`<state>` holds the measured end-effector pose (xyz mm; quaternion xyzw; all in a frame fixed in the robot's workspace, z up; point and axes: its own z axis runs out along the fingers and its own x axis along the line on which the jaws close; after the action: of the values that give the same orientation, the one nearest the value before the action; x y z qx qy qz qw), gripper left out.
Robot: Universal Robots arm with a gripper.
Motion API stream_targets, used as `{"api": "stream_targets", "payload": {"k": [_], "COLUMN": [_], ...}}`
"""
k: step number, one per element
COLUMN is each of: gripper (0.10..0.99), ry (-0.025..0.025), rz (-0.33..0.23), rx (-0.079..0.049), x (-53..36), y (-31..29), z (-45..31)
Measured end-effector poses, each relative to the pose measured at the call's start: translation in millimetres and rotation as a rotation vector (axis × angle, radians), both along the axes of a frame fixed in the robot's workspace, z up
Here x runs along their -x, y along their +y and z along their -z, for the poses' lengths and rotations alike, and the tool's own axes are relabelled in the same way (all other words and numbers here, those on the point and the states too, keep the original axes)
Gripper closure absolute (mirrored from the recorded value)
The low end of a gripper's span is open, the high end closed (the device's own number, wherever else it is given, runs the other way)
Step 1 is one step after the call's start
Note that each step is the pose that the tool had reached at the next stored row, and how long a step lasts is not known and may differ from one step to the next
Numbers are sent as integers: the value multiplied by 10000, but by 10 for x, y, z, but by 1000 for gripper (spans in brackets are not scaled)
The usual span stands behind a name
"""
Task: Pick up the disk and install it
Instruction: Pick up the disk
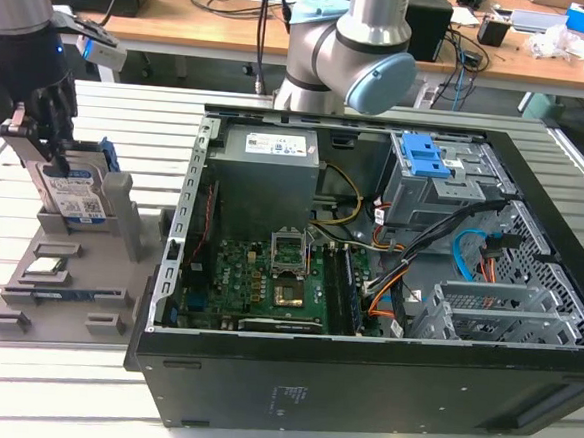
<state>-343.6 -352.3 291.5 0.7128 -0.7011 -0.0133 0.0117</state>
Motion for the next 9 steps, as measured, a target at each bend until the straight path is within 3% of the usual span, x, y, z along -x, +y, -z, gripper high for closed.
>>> {"api": "stream_targets", "payload": {"k": [9], "gripper": [624], "ry": [1], "rz": [-19], "rx": [1], "x": [-1], "y": [0], "z": [35]}}
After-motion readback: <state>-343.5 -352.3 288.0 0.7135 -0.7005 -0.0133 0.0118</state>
